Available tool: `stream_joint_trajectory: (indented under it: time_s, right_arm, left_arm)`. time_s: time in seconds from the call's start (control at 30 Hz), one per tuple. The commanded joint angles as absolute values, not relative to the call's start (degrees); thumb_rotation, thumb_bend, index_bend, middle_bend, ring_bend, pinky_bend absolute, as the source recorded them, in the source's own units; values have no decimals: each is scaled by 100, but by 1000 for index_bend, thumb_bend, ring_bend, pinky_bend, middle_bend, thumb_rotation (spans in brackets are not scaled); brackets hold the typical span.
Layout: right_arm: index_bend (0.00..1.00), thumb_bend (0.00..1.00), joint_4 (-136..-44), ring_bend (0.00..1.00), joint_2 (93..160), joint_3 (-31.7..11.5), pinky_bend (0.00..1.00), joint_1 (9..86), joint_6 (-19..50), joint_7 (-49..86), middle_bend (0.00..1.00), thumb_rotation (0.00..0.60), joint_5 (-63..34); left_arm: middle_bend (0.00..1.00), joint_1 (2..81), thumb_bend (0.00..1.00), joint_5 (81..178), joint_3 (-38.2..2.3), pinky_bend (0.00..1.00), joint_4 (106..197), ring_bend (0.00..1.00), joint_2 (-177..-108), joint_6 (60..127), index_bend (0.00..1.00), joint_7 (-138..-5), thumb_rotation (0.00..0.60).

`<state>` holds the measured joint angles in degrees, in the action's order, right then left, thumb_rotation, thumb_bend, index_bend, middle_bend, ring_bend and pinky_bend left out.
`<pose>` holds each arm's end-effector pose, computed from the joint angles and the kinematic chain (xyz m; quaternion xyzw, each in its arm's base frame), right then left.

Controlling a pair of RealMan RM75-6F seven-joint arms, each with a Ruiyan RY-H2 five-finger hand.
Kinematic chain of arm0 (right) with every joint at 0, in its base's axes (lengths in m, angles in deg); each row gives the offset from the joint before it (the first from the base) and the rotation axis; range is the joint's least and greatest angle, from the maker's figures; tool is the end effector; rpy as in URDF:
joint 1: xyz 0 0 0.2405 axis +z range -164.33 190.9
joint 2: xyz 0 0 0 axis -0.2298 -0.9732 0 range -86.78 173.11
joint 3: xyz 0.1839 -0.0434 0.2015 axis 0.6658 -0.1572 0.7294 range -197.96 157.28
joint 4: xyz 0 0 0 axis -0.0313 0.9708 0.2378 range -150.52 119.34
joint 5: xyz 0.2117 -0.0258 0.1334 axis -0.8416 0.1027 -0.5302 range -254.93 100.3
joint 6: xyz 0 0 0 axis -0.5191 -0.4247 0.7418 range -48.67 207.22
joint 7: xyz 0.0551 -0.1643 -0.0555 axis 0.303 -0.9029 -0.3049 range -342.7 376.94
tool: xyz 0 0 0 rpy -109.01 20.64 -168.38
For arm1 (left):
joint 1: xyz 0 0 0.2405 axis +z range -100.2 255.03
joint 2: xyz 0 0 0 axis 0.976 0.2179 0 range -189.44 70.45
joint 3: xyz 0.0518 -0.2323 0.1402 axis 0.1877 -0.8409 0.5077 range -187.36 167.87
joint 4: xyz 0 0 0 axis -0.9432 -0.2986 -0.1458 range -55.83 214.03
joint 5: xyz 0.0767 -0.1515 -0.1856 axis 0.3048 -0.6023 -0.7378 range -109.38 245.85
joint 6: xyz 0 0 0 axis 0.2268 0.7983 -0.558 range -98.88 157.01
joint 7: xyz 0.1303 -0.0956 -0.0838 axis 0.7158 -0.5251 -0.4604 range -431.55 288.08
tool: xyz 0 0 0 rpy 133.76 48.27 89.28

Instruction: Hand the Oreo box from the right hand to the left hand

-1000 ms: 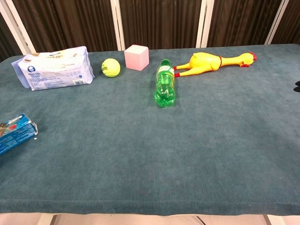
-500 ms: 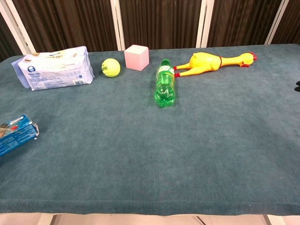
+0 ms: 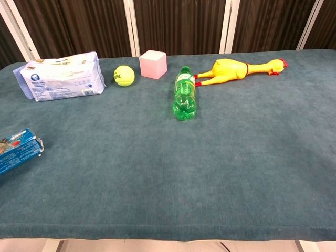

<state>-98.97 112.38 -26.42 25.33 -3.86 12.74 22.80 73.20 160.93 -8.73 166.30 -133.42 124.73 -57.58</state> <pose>-0.3232 -0.2199 0.0651 0.7455 -0.2923 0.3625 0.4769 -0.3199 0.2008 0.0902 -0.6241 -0.2824 -0.3932 0.6133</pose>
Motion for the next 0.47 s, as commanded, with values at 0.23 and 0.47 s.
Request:
stream_joint_trajectory:
  time_s: [0.23, 0.47]
  right_arm:
    - [0, 118, -9912, 9, 11267, -2584, 186, 2449, -384, 1202, 16, 600, 2196]
    - [0, 119, -9929, 9, 11230, -2591, 186, 2443, -329, 1247, 16, 600, 2223]
  left_arm:
    - [16, 7435, 163, 15732, -764, 310, 17439, 54, -12909, 11978, 107, -5055, 600]
    - [35, 7428, 161, 15710, -802, 315, 17510, 70, -12857, 11874, 106, -5196, 600]
